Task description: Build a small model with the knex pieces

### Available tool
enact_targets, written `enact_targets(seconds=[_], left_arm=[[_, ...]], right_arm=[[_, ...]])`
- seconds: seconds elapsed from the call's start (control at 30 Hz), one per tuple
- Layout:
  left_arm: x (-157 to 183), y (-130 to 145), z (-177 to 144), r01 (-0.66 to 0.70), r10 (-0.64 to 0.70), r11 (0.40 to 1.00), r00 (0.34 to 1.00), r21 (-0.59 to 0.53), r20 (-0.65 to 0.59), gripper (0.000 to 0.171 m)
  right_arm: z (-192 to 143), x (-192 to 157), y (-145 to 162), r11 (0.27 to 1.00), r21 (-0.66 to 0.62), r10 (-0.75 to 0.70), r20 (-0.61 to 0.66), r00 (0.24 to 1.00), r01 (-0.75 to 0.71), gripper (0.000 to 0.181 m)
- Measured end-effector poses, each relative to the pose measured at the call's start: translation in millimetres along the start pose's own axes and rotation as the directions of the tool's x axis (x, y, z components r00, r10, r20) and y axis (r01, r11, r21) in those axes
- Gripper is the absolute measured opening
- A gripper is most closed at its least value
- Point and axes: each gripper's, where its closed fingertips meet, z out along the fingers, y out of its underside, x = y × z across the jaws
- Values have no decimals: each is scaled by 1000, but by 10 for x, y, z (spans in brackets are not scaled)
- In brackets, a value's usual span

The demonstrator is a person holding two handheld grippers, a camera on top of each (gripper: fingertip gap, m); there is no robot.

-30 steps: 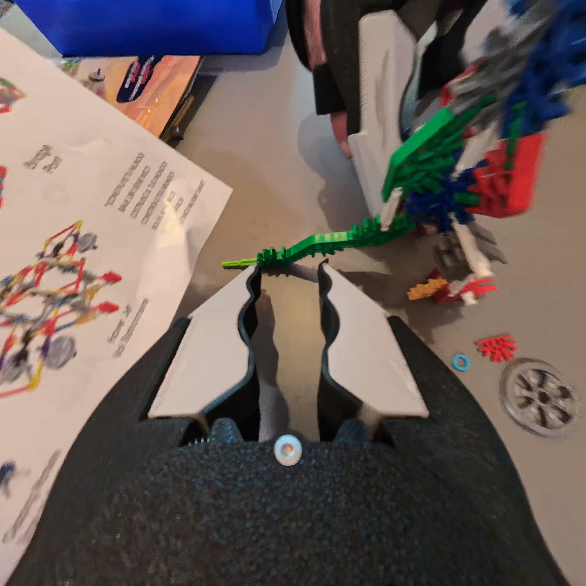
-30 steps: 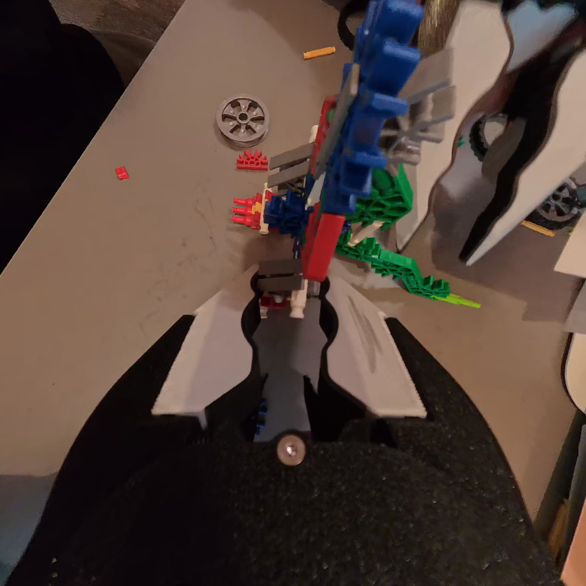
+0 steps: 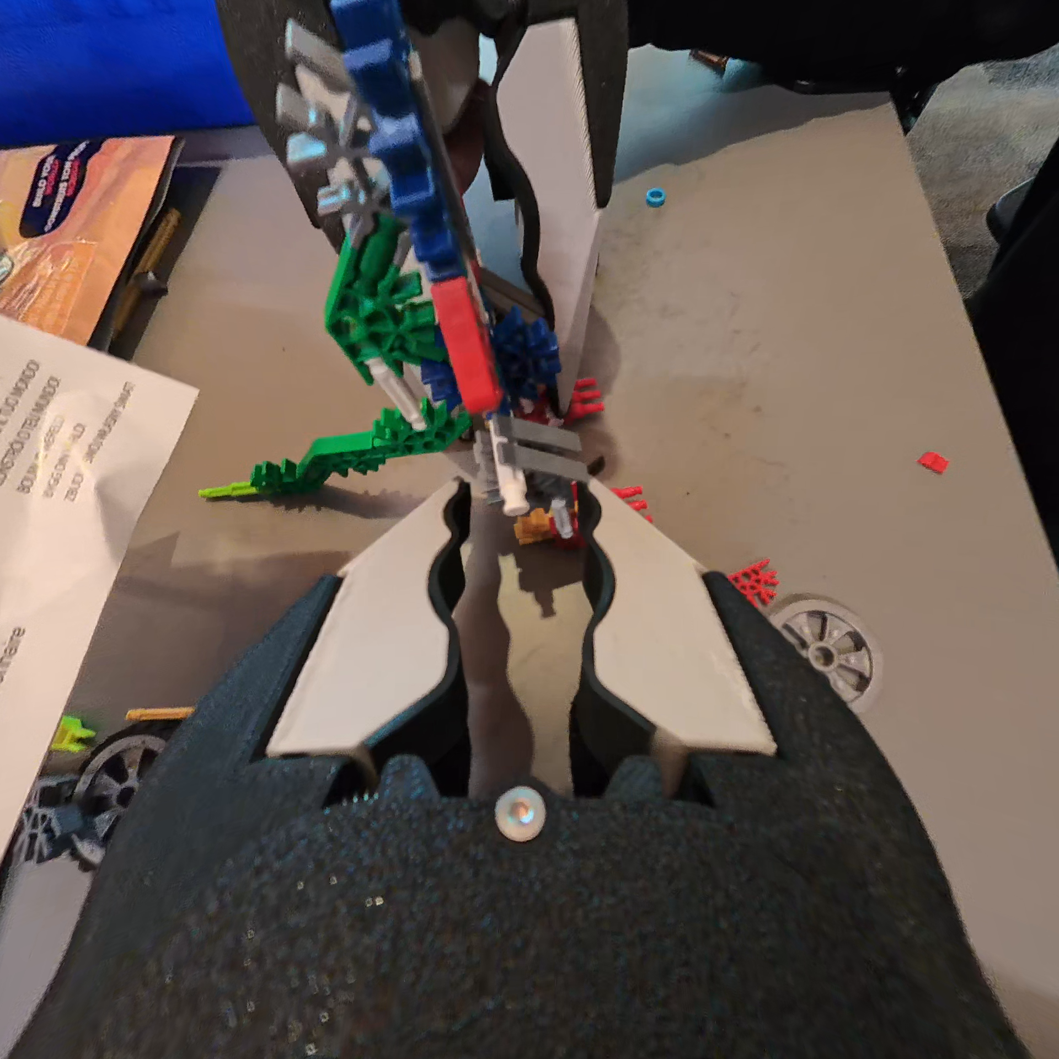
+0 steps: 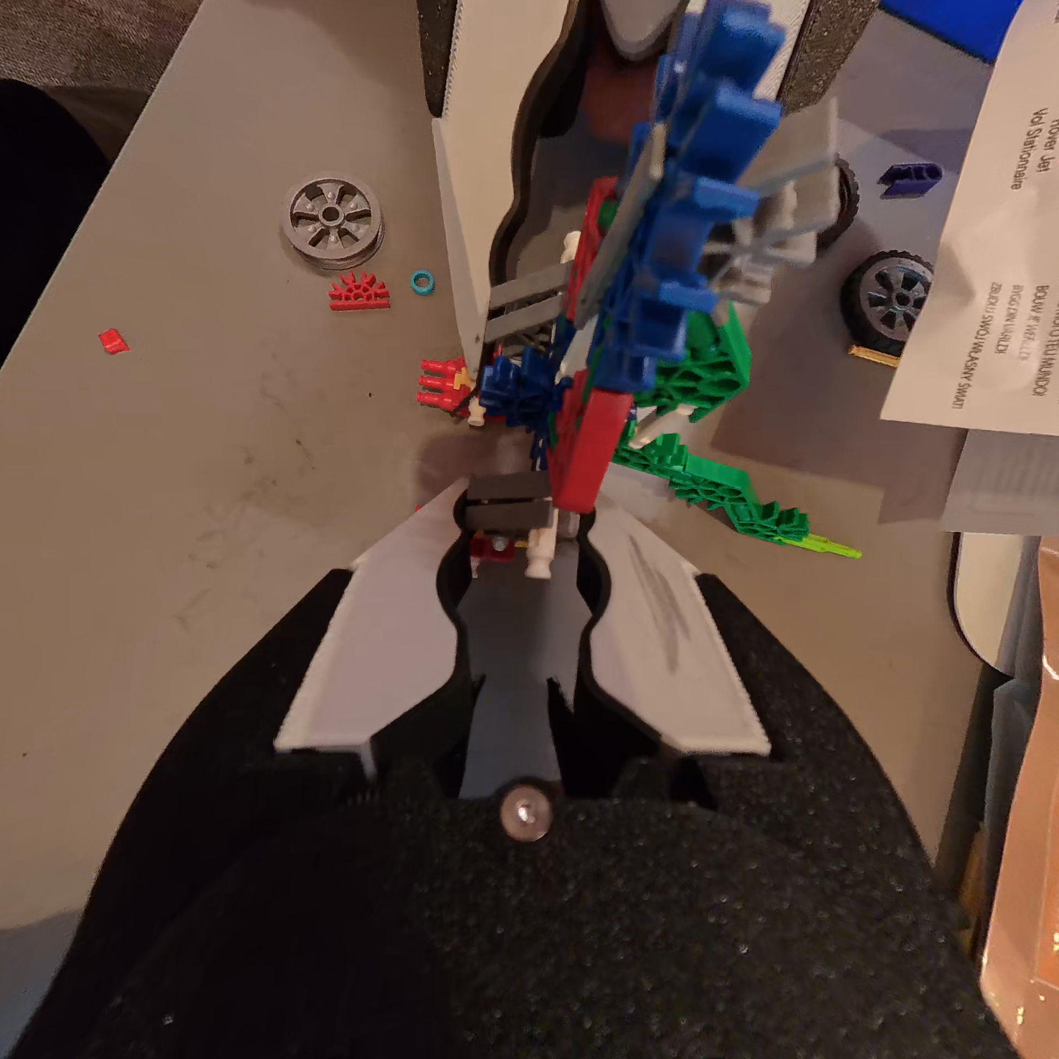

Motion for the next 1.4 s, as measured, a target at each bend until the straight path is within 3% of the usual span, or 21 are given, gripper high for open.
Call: enact_targets(seconds=[0.07,0.53,0.8,1.4], left_arm=[[22,1,-15,4,-4,1000,1000,5,-14,35],[-24,31,-30,-15,15,1000,1000,-19,17,31],[-220,83,-90,21,-18,999,994,-30,108,33],[-266,103,-196,53,-53,999,992,0,116,39]], right_arm=[[-10,24,5,1000,1,-1,-14,1000,1,37],[13,-25,-18,1000,-8,-9,3,1000,9,30],[11,22,-4,1000,-17,13,-16,1000,-13,33],[-172,59,16,999,16,36,-24,999,-36,39]])
